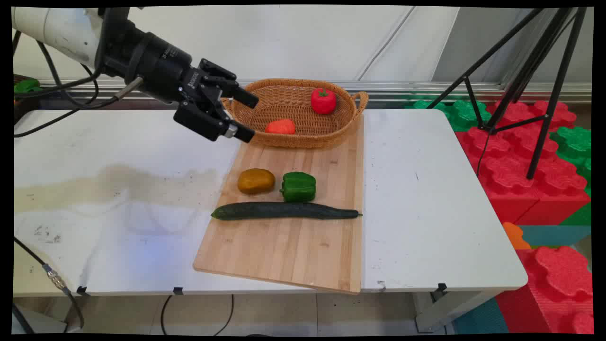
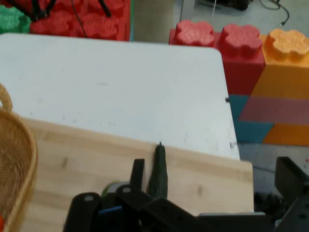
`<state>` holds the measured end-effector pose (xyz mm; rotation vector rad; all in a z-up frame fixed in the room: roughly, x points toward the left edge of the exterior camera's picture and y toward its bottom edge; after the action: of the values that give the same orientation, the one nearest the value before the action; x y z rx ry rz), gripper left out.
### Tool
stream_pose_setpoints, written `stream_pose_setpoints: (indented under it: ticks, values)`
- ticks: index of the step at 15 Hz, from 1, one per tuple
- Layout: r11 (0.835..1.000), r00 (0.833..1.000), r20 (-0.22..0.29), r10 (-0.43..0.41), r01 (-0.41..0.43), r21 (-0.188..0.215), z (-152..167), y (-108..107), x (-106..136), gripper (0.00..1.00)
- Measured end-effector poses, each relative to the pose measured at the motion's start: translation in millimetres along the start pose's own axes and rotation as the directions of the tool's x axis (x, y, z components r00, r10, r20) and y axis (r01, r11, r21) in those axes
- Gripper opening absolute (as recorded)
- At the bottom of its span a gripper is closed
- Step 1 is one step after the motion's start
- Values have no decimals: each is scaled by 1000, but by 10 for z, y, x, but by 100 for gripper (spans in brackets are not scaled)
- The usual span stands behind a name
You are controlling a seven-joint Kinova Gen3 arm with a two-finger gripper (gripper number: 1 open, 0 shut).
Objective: Pick up the cucumber from the cutting board
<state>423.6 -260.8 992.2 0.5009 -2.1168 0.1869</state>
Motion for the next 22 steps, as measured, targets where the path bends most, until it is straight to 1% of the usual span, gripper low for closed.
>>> stream_pose_setpoints:
  ticks: [4,7,10,18,22]
  values:
    - [1000,998,64,-8,8,2,-3,17,-102,100]
    - [1000,992,128,-13,13,1,31,35,-238,100]
    - [1000,986,169,-18,18,2,73,43,-343,100]
    - [999,959,278,-45,42,17,262,42,-691,100]
    - [998,941,334,-55,51,20,499,34,-887,100]
